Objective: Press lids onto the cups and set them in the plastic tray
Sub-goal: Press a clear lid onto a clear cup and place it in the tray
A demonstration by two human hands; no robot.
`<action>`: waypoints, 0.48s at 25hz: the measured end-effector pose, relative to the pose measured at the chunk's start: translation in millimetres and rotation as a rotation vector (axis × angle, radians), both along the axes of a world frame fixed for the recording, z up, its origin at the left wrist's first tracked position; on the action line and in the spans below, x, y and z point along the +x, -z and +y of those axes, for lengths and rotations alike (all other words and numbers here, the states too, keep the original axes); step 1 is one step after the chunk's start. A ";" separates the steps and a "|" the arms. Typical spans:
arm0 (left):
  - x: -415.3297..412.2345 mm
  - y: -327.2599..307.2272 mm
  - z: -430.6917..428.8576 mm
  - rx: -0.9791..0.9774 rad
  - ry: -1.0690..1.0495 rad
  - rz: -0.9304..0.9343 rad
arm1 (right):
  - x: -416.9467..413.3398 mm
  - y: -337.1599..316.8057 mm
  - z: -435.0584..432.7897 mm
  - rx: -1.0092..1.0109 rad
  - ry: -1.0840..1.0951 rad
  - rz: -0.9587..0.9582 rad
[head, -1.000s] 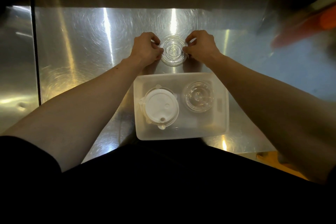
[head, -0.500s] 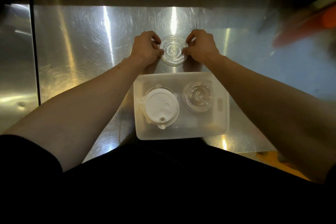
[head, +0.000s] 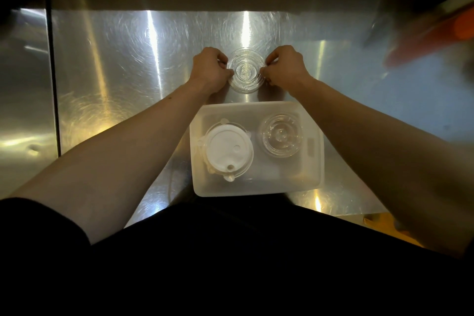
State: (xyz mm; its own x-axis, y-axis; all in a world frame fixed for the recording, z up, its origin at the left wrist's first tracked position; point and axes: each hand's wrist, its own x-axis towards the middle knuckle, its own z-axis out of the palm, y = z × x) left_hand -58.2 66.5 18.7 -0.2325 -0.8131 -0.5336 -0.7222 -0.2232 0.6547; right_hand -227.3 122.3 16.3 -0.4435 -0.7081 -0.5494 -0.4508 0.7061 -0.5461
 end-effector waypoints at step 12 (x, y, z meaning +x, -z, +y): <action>-6.9 -3.2 0.2 0.067 -0.100 0.017 | 8.2 -7.2 0.5 0.003 0.078 -0.078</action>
State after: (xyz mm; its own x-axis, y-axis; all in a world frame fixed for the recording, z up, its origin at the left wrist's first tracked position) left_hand -65.1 66.6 21.9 -0.1616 -0.7954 -0.5841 -0.6833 -0.3369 0.6478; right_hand -219.1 122.8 23.5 -0.4532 -0.6713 -0.5865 -0.3501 0.7391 -0.5754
